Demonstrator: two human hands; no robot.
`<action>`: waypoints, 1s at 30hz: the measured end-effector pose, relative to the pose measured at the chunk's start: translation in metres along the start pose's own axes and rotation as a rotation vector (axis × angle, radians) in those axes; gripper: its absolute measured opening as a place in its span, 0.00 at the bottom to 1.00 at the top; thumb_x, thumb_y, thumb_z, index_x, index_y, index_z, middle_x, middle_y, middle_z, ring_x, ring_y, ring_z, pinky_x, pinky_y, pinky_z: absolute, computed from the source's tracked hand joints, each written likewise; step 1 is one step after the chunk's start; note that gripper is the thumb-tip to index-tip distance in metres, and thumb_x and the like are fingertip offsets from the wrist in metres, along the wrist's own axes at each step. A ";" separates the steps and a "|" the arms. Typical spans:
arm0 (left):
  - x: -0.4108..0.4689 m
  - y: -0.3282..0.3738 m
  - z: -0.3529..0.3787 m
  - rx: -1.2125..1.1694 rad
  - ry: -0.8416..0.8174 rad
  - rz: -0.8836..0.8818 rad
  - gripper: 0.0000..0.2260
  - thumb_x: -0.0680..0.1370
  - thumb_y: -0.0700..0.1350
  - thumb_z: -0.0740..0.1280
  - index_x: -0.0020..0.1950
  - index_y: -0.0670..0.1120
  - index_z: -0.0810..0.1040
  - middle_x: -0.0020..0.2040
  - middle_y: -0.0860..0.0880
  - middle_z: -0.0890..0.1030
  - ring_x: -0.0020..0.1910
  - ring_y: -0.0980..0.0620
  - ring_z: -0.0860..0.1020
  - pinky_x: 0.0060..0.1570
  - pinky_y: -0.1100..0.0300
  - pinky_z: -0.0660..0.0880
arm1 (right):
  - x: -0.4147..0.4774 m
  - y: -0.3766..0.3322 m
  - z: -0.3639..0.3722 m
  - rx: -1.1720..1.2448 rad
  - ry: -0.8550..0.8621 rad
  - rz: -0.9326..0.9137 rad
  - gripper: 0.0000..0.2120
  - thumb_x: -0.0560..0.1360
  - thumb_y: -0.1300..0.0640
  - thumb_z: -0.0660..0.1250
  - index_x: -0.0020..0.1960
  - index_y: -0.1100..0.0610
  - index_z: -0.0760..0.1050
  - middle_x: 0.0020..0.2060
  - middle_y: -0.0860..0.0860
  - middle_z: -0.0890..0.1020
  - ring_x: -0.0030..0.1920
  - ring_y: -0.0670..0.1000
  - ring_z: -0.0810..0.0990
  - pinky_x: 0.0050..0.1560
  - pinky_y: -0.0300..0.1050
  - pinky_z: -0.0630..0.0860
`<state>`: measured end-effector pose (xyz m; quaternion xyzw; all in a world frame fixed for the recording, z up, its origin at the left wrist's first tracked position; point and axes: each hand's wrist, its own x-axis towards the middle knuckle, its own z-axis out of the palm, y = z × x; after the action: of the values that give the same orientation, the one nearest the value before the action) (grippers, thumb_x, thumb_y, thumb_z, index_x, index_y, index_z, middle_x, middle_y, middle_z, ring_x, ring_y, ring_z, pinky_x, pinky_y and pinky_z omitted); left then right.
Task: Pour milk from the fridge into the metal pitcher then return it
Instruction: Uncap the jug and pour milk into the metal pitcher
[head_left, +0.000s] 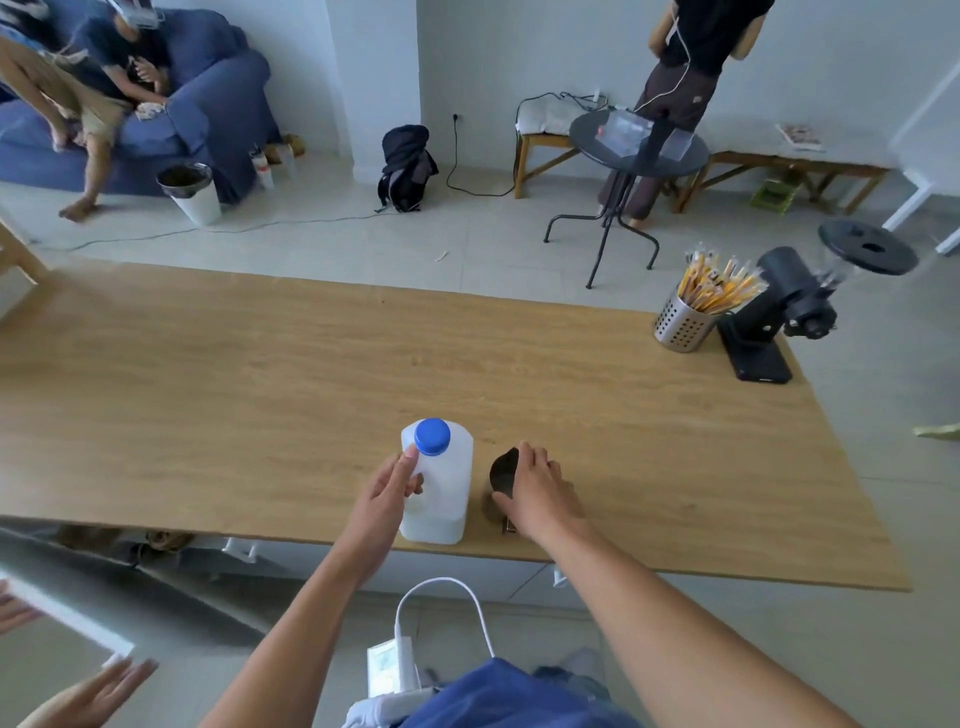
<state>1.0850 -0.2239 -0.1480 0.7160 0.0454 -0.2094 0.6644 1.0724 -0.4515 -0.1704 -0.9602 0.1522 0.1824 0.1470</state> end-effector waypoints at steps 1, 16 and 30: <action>0.001 -0.002 -0.002 0.028 -0.023 0.026 0.21 0.90 0.60 0.59 0.49 0.46 0.79 0.45 0.51 0.74 0.44 0.60 0.76 0.57 0.57 0.69 | 0.003 0.001 0.000 0.008 -0.009 0.001 0.37 0.85 0.43 0.72 0.85 0.59 0.60 0.78 0.56 0.69 0.75 0.61 0.73 0.66 0.57 0.78; 0.041 0.006 0.009 0.147 0.006 0.117 0.25 0.88 0.65 0.59 0.54 0.44 0.81 0.50 0.43 0.83 0.51 0.53 0.82 0.56 0.56 0.74 | 0.038 0.019 -0.008 0.084 0.044 -0.006 0.36 0.86 0.44 0.72 0.86 0.56 0.61 0.80 0.54 0.69 0.76 0.60 0.73 0.69 0.57 0.78; 0.047 0.000 0.009 0.045 -0.053 0.150 0.21 0.93 0.54 0.54 0.53 0.45 0.81 0.44 0.53 0.76 0.46 0.56 0.74 0.55 0.57 0.70 | -0.004 -0.076 -0.105 0.051 0.221 -0.183 0.32 0.86 0.27 0.54 0.54 0.55 0.78 0.49 0.51 0.86 0.50 0.59 0.84 0.48 0.53 0.78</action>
<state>1.1252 -0.2431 -0.1652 0.7264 -0.0305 -0.1788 0.6629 1.1273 -0.4173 -0.0581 -0.9802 0.0836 0.0575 0.1700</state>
